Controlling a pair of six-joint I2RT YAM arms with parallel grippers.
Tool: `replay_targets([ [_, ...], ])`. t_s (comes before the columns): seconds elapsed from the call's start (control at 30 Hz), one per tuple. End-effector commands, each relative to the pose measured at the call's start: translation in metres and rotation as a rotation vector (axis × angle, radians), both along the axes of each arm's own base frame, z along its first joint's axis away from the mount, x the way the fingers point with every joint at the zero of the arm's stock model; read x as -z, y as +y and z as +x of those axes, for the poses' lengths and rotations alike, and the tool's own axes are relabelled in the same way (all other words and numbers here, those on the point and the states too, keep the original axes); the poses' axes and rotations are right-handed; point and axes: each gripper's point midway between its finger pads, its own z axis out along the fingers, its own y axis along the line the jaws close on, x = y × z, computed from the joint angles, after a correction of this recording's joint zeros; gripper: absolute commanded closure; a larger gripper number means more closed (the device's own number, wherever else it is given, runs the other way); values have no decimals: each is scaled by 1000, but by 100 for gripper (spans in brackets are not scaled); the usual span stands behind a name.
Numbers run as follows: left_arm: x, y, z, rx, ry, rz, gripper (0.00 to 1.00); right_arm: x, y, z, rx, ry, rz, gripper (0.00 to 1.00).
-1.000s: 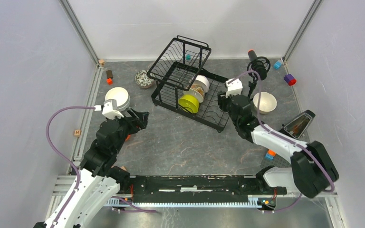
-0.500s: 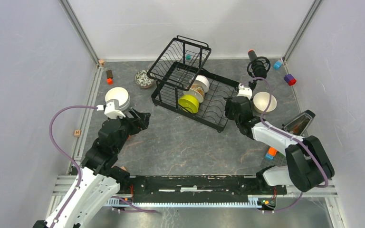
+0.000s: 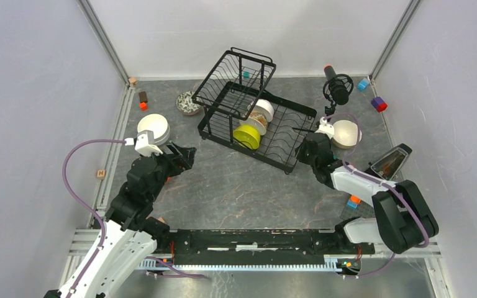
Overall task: Unload the bowls from the dish rack
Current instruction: Move the dish rack to the center of the board.
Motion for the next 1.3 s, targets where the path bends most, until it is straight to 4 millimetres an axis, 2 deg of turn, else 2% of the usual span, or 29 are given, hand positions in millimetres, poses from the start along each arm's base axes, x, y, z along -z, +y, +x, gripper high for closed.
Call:
replay_targets([
  [0.0,-7,-4,1,6,-21,-46,15,13,13,-31,-59,72,93,77],
  [0.33,-1,-13,7,19,-3,-92,17,14,38,-62,-87,93,212,75],
  [0.53,-26,-34,7,112,-137,-224,17,19,40,-69,-97,101,209,68],
  [0.63,-30,-42,5,161,-197,-205,17,19,39,-68,-112,94,182,60],
  [0.8,-12,-55,6,188,-223,-145,17,21,34,-68,-148,89,111,46],
  [1.03,19,-93,17,188,-227,28,19,19,30,-67,-173,68,79,43],
  [1.13,19,-107,29,155,-269,149,20,16,28,-67,-188,62,56,43],
  [1.27,16,-107,50,71,-316,230,26,15,26,-72,-205,60,43,43],
])
